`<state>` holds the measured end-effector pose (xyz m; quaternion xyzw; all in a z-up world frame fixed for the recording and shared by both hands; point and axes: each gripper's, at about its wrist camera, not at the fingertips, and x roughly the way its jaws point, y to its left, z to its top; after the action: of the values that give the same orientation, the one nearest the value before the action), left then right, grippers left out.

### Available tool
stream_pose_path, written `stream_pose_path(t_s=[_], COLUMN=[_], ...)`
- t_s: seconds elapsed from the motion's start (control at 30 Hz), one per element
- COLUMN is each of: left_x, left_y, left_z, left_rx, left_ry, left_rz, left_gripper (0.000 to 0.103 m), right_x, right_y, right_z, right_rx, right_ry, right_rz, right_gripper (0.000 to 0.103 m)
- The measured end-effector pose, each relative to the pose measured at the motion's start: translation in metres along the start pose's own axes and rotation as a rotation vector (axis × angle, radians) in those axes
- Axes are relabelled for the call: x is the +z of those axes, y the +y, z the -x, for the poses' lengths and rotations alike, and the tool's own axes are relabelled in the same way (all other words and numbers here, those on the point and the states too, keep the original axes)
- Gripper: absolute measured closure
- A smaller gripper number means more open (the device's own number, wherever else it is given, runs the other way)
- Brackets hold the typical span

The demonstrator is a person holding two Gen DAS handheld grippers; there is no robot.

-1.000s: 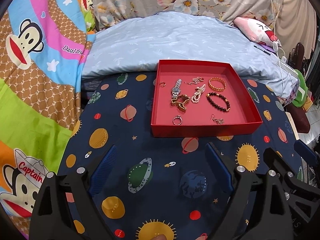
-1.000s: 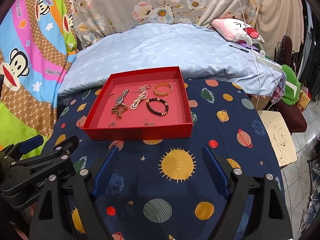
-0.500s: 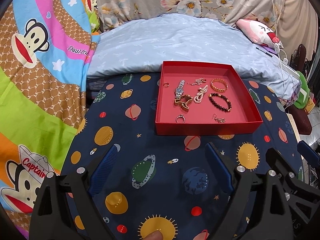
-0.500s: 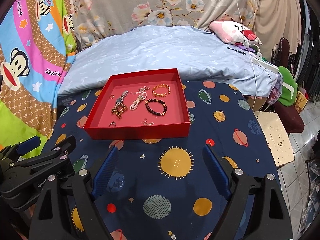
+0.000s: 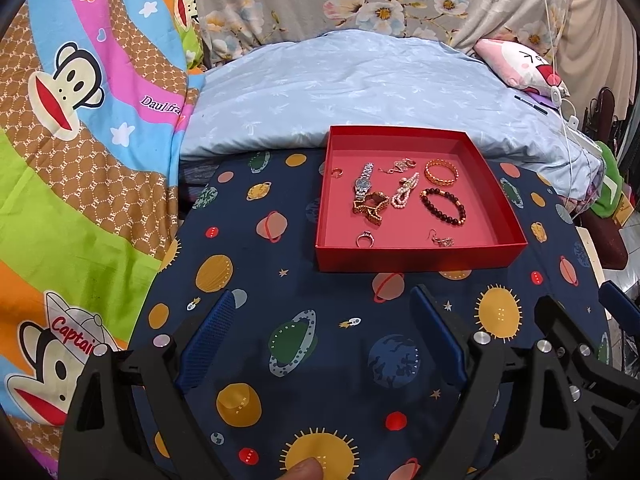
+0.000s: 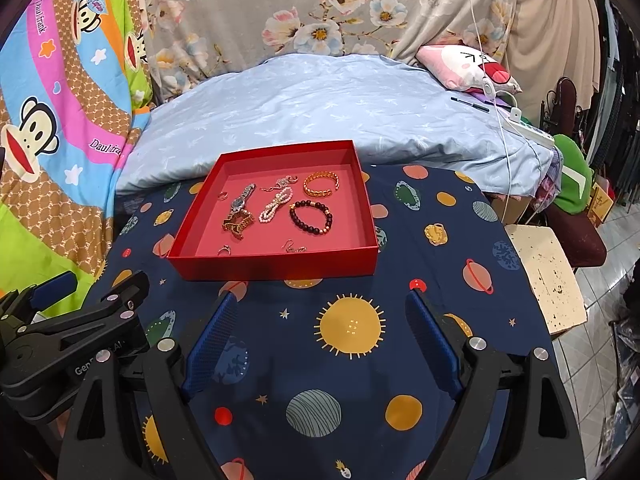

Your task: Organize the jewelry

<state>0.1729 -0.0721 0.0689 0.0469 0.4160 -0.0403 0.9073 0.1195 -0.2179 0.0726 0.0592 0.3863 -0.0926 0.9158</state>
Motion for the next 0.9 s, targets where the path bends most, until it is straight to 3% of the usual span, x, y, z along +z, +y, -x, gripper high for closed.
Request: stream_pose_path(t_s=[0.9], left_x=[0.0002], left_y=[0.0017], left_z=[-0.0039], left_rx=[0.021], left_ry=[0.01], left_rz=[0.002], left_gripper=[0.017], right_x=[0.0012], right_y=[-0.0061], right_z=[-0.0003], right_rx=[-0.008], right_ry=[0.002], right_rz=[-0.008], right_gripper=[0.018])
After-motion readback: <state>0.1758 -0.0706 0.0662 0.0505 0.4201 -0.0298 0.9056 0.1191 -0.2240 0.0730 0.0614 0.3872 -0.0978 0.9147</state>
